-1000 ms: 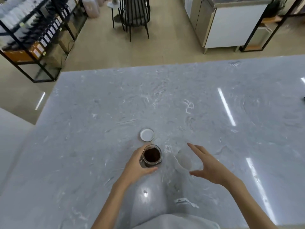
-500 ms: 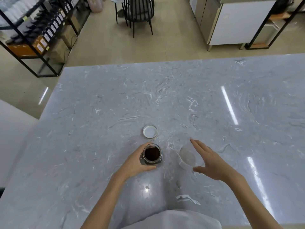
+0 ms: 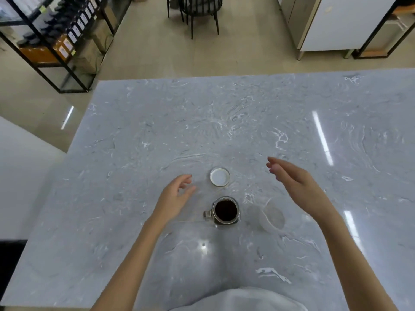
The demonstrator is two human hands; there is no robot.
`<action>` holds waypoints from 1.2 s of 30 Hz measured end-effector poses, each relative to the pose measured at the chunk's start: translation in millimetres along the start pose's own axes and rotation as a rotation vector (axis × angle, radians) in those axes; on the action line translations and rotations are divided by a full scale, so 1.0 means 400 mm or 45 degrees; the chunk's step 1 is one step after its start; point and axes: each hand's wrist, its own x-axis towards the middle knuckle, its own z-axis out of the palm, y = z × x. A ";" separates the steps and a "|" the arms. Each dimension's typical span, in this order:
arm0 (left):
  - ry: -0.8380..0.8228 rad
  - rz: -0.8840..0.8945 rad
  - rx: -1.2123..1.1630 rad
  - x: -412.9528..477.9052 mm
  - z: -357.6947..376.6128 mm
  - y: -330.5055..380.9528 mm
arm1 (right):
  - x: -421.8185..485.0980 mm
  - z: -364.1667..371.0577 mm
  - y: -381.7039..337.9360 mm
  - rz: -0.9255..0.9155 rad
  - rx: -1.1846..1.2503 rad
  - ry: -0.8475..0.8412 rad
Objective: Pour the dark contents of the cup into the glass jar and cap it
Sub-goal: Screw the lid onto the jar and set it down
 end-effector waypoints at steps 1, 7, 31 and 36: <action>-0.002 0.010 0.044 0.032 0.013 0.005 | 0.048 0.037 -0.016 0.040 0.005 -0.020; -0.276 0.106 0.411 0.189 0.157 0.019 | 0.281 0.268 0.020 0.382 -0.248 -0.320; -0.490 -0.511 -0.316 0.206 0.154 0.115 | 0.195 0.278 0.083 0.087 0.089 -0.329; -0.753 -0.384 -0.586 0.108 0.075 0.191 | 0.122 0.280 0.007 -0.275 0.008 -0.269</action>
